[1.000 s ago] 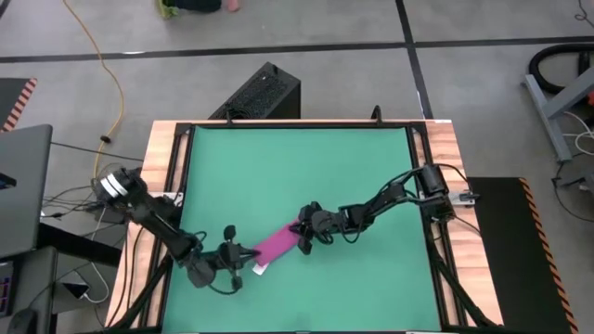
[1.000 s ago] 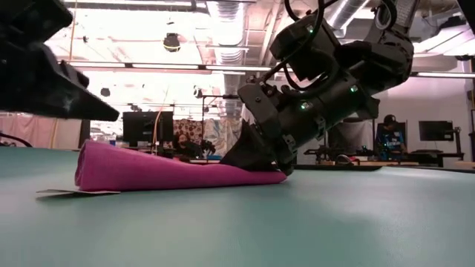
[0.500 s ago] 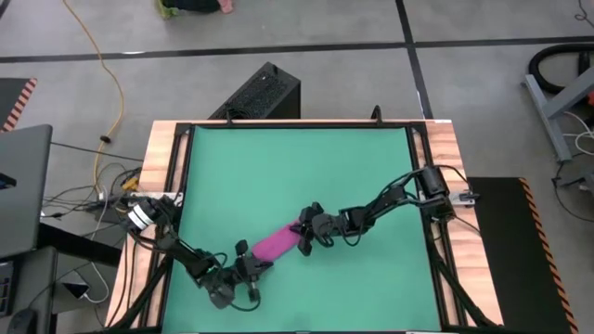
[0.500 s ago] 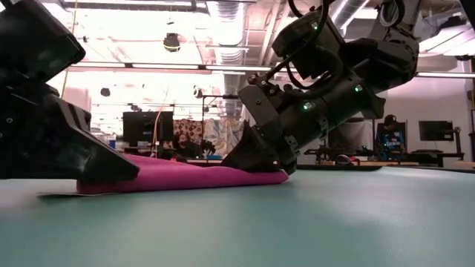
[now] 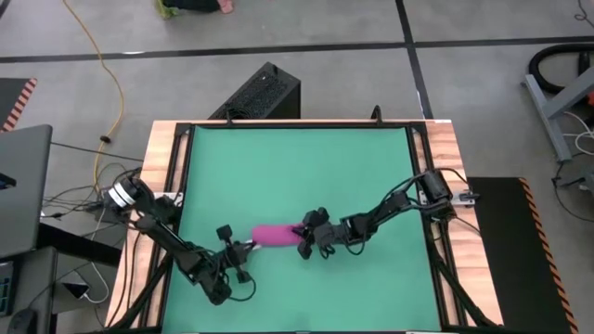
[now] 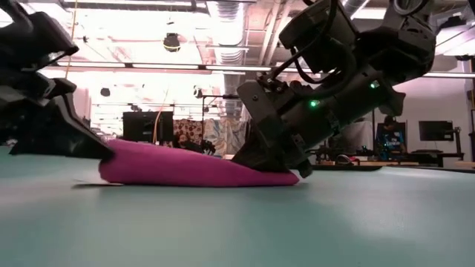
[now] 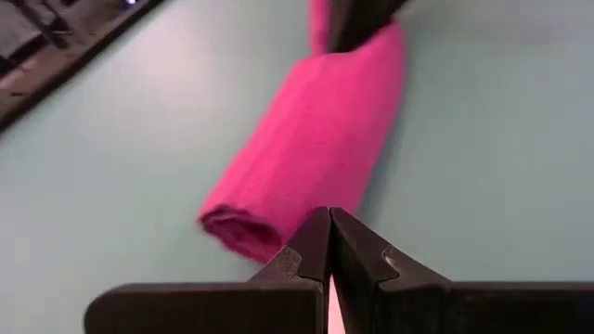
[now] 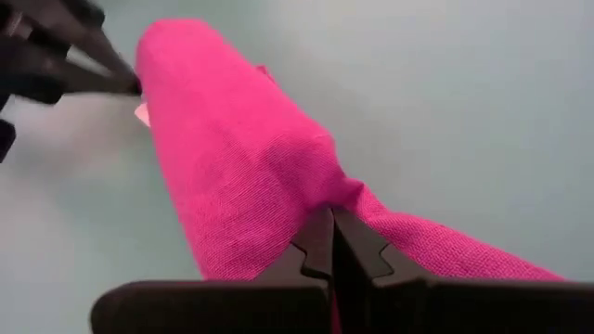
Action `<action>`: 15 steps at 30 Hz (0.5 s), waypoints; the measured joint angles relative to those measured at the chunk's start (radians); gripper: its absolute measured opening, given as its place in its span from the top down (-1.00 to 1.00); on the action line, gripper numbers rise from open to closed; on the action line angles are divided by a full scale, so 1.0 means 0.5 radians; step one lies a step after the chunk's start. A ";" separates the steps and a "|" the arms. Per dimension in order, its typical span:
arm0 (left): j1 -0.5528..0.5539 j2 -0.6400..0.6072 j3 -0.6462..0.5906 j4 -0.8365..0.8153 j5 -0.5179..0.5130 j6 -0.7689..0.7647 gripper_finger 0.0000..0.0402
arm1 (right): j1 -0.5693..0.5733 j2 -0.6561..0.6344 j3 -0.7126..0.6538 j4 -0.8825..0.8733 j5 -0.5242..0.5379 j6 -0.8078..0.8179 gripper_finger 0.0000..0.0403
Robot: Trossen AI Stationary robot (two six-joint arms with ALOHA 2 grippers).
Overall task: Roll towel into tight, uniform cylinder
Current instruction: Roll the pink towel
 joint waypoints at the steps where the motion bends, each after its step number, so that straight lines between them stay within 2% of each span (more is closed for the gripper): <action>1: 0.008 -0.025 0.000 -0.060 -0.001 -0.020 1.00 | 0.007 0.000 0.000 -0.001 0.009 0.020 0.90; 7: -0.022 -0.094 0.016 -0.034 0.092 0.116 1.00 | 0.033 0.002 0.000 0.001 0.099 0.022 0.90; 13: -0.042 -0.351 0.047 0.012 -0.302 0.461 1.00 | 0.041 0.002 -0.001 0.007 0.115 0.017 0.90; 15: 0.025 -0.387 0.016 0.102 -0.319 0.525 1.00 | 0.046 0.002 -0.001 0.007 0.135 0.010 0.90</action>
